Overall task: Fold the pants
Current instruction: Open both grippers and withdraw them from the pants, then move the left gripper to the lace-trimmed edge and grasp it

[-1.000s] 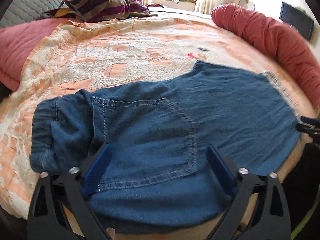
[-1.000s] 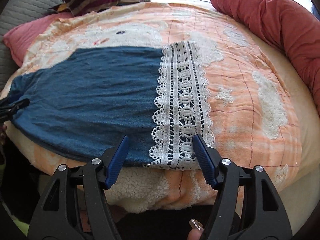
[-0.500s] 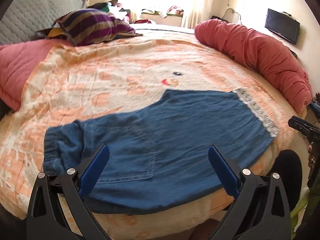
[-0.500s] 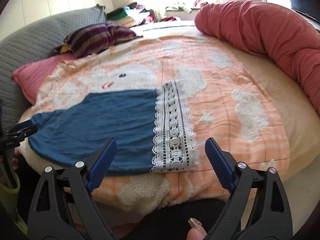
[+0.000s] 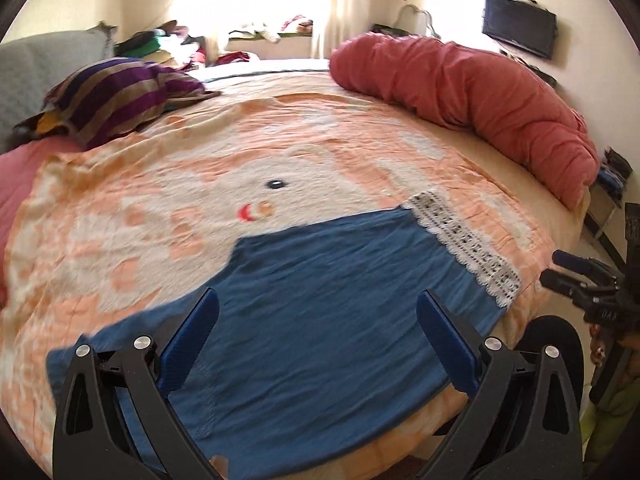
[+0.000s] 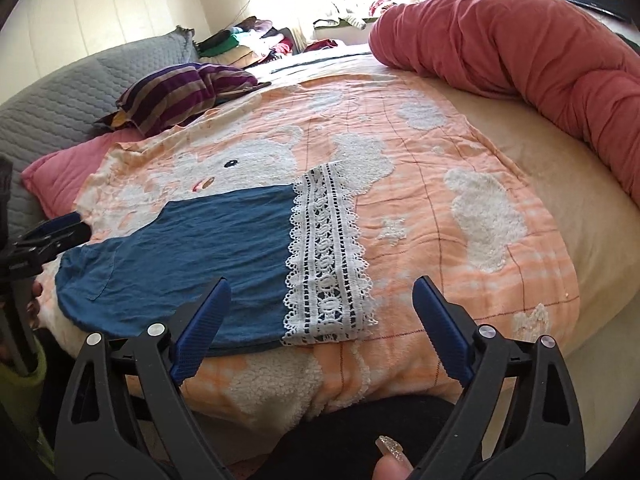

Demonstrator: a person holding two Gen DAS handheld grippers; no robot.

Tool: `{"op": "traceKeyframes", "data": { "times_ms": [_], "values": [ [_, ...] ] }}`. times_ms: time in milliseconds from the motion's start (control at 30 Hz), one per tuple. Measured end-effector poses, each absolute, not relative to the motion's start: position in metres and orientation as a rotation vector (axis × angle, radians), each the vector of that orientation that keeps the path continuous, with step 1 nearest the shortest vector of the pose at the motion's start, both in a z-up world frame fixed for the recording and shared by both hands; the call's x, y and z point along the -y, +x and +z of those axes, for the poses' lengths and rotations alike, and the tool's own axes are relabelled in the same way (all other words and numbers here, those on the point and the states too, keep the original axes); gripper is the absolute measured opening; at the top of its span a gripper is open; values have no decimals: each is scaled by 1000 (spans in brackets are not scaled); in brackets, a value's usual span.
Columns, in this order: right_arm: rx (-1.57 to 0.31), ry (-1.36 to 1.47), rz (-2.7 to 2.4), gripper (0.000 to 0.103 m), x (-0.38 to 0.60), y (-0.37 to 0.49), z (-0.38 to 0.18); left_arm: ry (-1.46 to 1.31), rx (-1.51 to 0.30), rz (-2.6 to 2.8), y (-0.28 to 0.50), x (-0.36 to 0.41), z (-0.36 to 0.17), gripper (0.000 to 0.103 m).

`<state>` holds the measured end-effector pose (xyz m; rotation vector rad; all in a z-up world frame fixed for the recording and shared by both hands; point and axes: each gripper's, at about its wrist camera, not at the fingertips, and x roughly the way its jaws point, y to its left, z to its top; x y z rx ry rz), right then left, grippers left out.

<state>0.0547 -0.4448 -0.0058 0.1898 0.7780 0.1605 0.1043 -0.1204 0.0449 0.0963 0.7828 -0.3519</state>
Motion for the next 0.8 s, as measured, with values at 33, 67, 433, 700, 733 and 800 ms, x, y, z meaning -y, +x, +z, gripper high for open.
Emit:
{"op": "traceKeyframes", "data": {
  "times_ms": [33,67,433,700,733,800],
  "values": [
    [-778,196,155,86,446,55,-7,108,-781,-363,109,128,45,98],
    [-777,202,154,86,447,55,-7,119,-779,-369,112,134,45,98],
    [-817,263,169,86,448,64,-25,173,-829,-465,171,200,36,98],
    [-856,315,161,86,445,73,-37,224,-858,-518,215,238,25,98],
    [-866,321,157,86,445,76,-40,229,-863,-524,220,241,22,98],
    [-878,329,154,86,443,79,-43,230,-876,-537,229,247,16,98]
  ]
}}
